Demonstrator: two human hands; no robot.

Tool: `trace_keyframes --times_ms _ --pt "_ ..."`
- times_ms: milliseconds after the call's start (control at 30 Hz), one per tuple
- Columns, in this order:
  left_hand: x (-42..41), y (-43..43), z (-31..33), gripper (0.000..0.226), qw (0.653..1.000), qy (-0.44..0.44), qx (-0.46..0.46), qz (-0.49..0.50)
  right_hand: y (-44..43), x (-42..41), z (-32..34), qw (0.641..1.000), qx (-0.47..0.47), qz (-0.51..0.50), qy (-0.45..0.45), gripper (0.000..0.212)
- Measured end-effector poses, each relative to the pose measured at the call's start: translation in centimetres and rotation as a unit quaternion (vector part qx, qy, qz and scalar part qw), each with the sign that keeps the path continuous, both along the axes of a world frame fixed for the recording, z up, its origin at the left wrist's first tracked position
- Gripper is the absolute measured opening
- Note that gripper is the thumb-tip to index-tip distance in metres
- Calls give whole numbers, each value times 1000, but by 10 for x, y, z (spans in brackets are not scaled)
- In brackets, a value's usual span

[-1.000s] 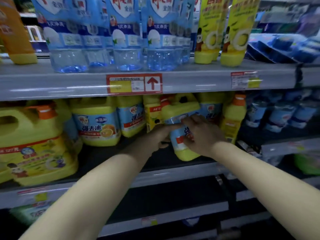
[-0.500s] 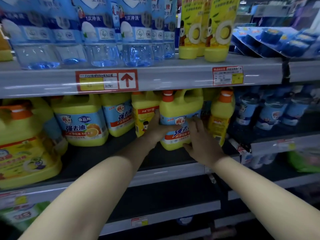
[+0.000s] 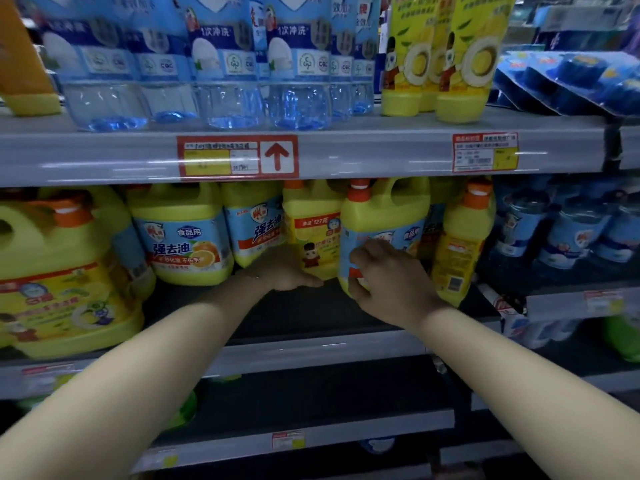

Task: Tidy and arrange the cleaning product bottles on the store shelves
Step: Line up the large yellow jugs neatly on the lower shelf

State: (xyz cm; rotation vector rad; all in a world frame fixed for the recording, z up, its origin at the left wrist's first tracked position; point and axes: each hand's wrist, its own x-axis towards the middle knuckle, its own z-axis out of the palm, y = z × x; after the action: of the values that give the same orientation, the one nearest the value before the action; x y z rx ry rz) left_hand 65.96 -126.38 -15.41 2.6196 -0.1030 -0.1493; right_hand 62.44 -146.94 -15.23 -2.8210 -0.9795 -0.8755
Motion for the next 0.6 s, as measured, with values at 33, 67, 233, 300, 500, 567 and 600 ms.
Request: trace_keyframes --times_ms 33,67,233,300,500,567,600 --pt "1 11 -4 78 1000 -4 -4 16 6 -1 3 1000 -8 8 -6 26" --pt "1 19 -6 84 999 -15 -25 29 12 -2 5 1000 -14 18 -9 25" --pt "5 9 4 87 955 -115 -258 93 37 -7 16 997 -33 66 -10 35" --pt "11 3 4 80 936 -135 -301 125 44 -7 18 996 -36 78 -9 34" --pt "9 12 8 51 930 -145 -316 124 55 -6 20 997 -27 70 -8 27" --pt "7 16 6 50 926 -151 -322 123 60 -5 21 998 -9 68 -9 25" --pt "5 18 4 49 922 -153 -335 123 63 -5 22 998 3 69 -11 25"
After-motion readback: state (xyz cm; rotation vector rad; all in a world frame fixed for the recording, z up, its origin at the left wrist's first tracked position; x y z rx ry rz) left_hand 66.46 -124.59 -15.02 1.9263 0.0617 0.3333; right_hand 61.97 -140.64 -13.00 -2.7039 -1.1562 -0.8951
